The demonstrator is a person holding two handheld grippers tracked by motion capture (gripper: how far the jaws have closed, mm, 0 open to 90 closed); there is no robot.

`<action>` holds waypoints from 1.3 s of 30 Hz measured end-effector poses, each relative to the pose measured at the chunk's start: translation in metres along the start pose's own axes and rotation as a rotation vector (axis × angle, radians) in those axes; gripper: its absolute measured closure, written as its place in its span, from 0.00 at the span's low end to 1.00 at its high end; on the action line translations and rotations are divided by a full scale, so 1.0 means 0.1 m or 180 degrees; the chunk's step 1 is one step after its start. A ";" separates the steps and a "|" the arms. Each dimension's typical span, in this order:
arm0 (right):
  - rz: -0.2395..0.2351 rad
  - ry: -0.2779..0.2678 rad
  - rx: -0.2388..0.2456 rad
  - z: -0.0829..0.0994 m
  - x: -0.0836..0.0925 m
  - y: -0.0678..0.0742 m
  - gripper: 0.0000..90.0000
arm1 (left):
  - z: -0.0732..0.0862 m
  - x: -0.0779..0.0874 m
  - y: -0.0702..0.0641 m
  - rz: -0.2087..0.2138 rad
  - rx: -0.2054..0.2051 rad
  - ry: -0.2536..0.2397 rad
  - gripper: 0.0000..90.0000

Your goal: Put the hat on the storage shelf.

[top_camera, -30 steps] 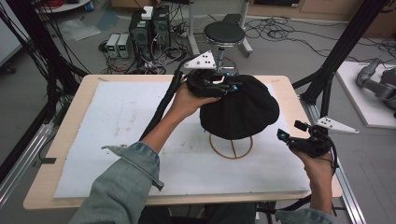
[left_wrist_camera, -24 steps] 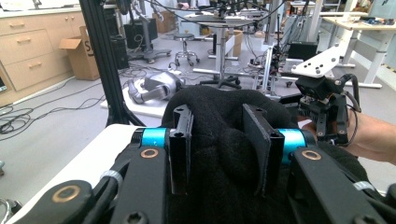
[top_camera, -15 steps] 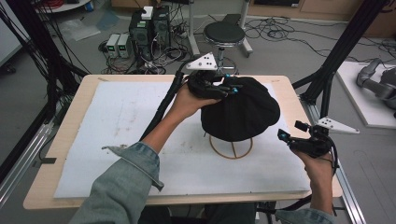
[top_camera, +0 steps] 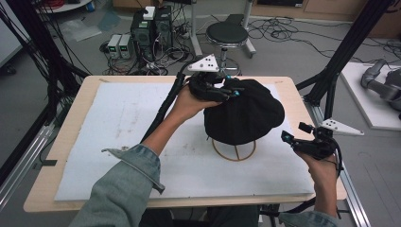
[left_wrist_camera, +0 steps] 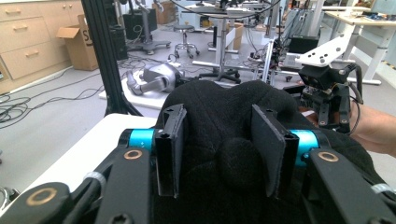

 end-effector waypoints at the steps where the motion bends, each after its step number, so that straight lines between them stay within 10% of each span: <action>1: 0.0001 0.0000 0.0002 0.00 0.00 0.00 0.07 | 0.00 0.00 0.00 0.0002 -0.0014 0.0015 0.60; 17: -0.0003 0.0036 -0.0005 0.01 -0.01 0.00 0.07 | -0.01 0.16 0.00 -0.0101 -0.0116 0.0076 0.49; 39: 0.0027 0.0088 0.0013 0.02 -0.05 0.00 0.06 | 0.36 1.35 0.05 -0.0873 0.0063 0.0261 0.42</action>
Point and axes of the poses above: each handheld gripper's, and its own axes: x roughly backward along the jaws, z roughly out of its underside, y roughly to its left, the point moved 1 cm from there along -x, roughly forward along the jaws, and after that the axes turned 12 degrees about -x, right-handed, at the moved point
